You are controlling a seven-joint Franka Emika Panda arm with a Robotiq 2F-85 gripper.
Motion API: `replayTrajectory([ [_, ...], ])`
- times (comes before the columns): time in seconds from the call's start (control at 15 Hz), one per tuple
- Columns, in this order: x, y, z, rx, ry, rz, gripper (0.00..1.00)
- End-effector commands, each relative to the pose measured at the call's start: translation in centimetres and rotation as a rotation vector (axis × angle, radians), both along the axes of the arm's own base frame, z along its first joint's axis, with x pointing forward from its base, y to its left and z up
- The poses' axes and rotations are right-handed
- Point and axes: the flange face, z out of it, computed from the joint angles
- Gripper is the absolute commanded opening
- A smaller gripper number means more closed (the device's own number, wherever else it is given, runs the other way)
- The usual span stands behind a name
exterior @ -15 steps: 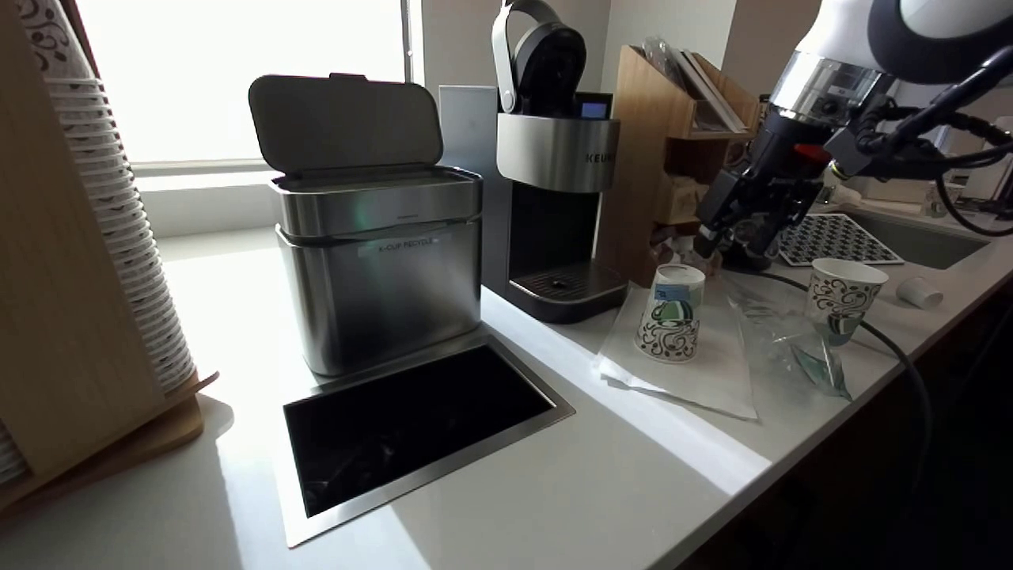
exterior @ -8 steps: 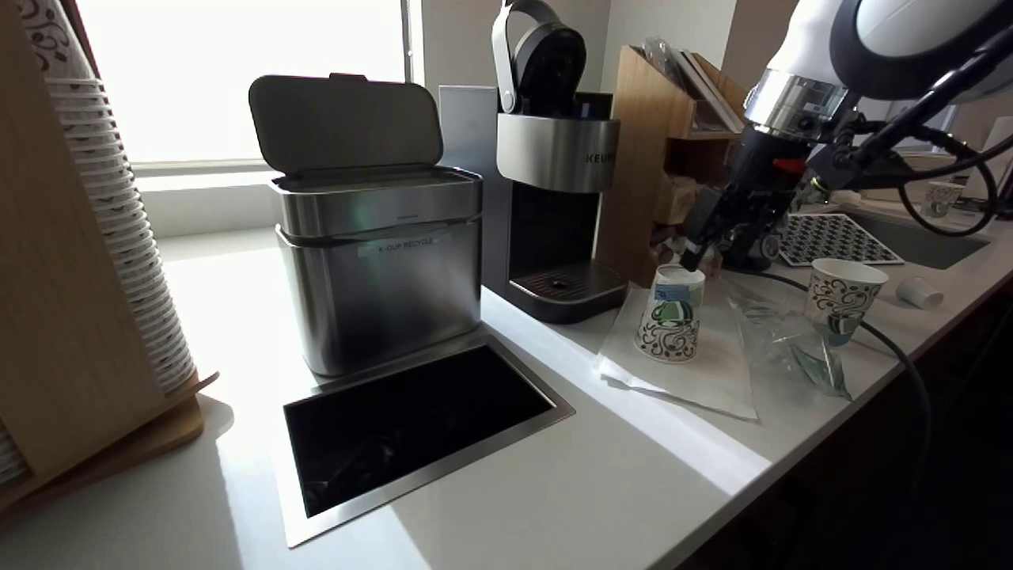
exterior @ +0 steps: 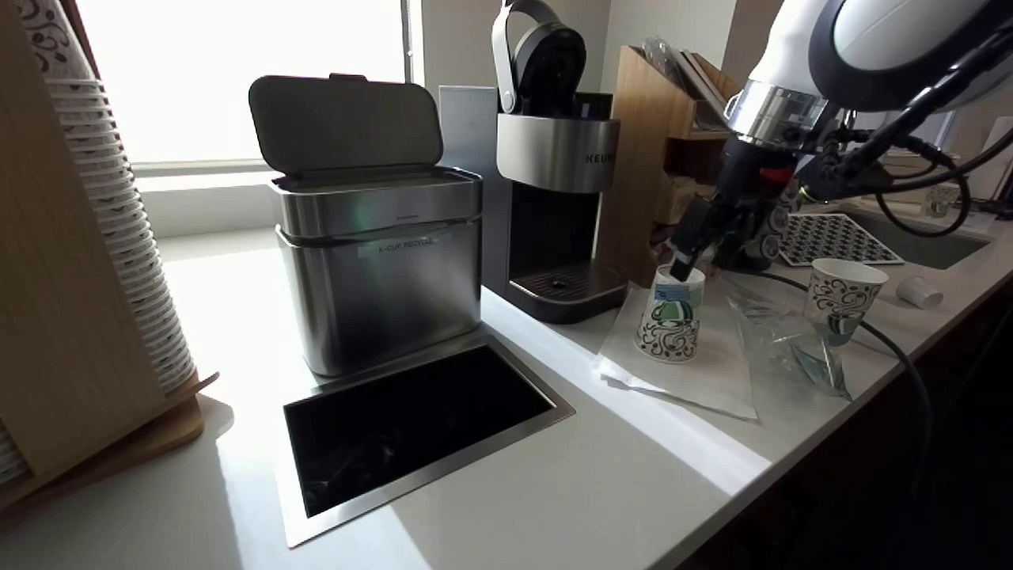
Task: Stack the cups
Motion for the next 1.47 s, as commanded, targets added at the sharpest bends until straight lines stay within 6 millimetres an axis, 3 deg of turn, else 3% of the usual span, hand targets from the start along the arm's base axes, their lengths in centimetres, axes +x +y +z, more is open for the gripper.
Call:
replayTrajectory([
  [0.0,0.6,0.4,-0.5,0.006,0.007,0.044,1.0],
  [0.4,0.9,0.6,-1.2,-0.017,-0.009,0.069,0.98],
  [0.47,0.9,0.7,-1.3,-0.017,-0.008,0.072,0.73],
  [0.6,1.0,0.7,-1.5,-0.017,-0.006,0.077,0.72],
  [0.87,0.9,0.9,-1.5,-0.012,0.0,0.078,0.41],
  [1.4,0.4,3.0,1.7,0.02,-0.042,0.107,0.38],
])
